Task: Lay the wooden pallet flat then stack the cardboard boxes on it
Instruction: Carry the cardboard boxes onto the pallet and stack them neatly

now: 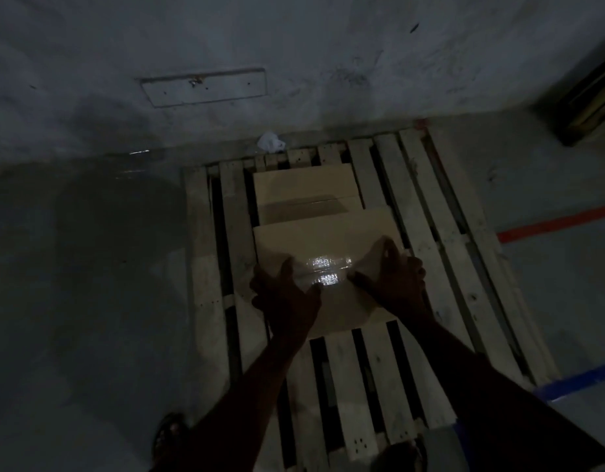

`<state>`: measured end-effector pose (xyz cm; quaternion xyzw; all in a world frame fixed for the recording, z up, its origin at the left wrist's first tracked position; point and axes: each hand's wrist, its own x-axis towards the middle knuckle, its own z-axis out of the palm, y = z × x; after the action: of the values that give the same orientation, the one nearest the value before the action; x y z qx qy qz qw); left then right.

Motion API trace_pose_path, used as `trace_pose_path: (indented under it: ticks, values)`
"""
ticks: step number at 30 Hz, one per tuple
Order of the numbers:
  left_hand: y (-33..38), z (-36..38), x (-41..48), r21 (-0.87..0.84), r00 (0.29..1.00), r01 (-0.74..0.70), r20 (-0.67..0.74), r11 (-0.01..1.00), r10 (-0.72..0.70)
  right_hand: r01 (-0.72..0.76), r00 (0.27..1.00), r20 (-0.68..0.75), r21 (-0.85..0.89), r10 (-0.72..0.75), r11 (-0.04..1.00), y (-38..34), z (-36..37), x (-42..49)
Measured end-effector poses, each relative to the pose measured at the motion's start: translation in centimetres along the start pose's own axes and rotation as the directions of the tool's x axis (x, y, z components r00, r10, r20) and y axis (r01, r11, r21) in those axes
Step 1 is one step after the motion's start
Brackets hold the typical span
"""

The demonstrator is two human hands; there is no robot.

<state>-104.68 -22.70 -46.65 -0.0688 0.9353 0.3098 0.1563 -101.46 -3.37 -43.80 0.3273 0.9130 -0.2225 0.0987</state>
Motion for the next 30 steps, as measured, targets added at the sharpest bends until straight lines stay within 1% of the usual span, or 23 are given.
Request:
trace_pose_path:
  ticks: [2, 6, 9, 12, 14, 16, 18, 20, 21, 24, 26, 27, 30]
  values:
    - [0.4, -0.3, 0.8, -0.011, 1.0, -0.008, 0.013, 1.0, 0.008, 0.014, 1.0, -0.002, -0.018, -0.014, 1.0, 0.3, -0.1, 0.7]
    - [0.5, -0.4, 2.5, -0.06, 0.999, -0.044, 0.022, 0.997, 0.045, -0.025, 1.0, -0.016, -0.023, 0.025, 0.999, 0.8, 0.2, 2.0]
    - [0.2, -0.2, 2.4, -0.053, 0.997, -0.07, 0.034, 0.996, 0.072, -0.021, 0.999, 0.038, -0.012, 0.022, 1.0, 2.0, 0.5, 2.2]
    - [0.9, -0.3, 1.5, -0.03, 0.998, -0.059, 0.035, 0.998, 0.06, 0.001, 0.997, 0.077, -0.023, 0.0, 1.0, 2.9, 0.8, 2.6]
    - [1.7, -1.3, 1.4, -0.01, 0.998, -0.051, 0.03, 0.999, 0.052, -0.01, 0.998, 0.067, -0.013, 0.011, 1.0, 2.3, 0.6, 2.7]
    - [3.0, -3.0, 2.4, -0.016, 0.999, -0.046, -0.007, 0.999, 0.046, -0.008, 1.0, 0.027, 0.015, 0.008, 1.0, 0.6, -0.7, 3.0]
    - [4.5, -4.6, 4.9, -0.038, 0.996, -0.058, -0.066, 0.998, 0.056, 0.027, 1.0, -0.006, 0.05, -0.026, 0.998, -1.7, -2.9, 4.4]
    - [6.0, -5.6, 8.6, -0.073, 0.987, -0.11, -0.127, 0.991, 0.1, 0.063, 0.998, -0.008, 0.058, -0.063, 0.996, -3.9, -4.7, 7.1]
    - [6.6, -5.9, 10.8, -0.093, 0.985, -0.123, -0.136, 0.988, 0.109, 0.082, 0.997, -0.006, 0.063, -0.081, 0.995, -5.0, -5.3, 8.9]
    - [7.1, -5.9, 17.9, -0.155, 0.984, -0.173, -0.071, 0.973, 0.164, 0.126, 0.989, -0.081, 0.022, -0.124, 0.992, -7.7, -5.4, 13.9]
    - [6.3, -5.6, 21.4, -0.207, 0.982, -0.186, -0.056, 0.96, 0.179, 0.138, 0.982, -0.132, 0.011, -0.135, 0.99, -9.3, -5.0, 15.9]
    - [6.0, -5.3, 22.6, -0.205, 0.981, -0.196, -0.047, 0.959, 0.19, 0.129, 0.982, -0.139, 0.028, -0.124, 0.991, -9.9, -4.8, 16.6]
    - [5.0, -4.9, 24.5, -0.164, 0.976, -0.215, -0.005, 0.963, 0.218, 0.098, 0.991, -0.1, 0.1, -0.088, 0.99, -10.0, -3.5, 18.1]
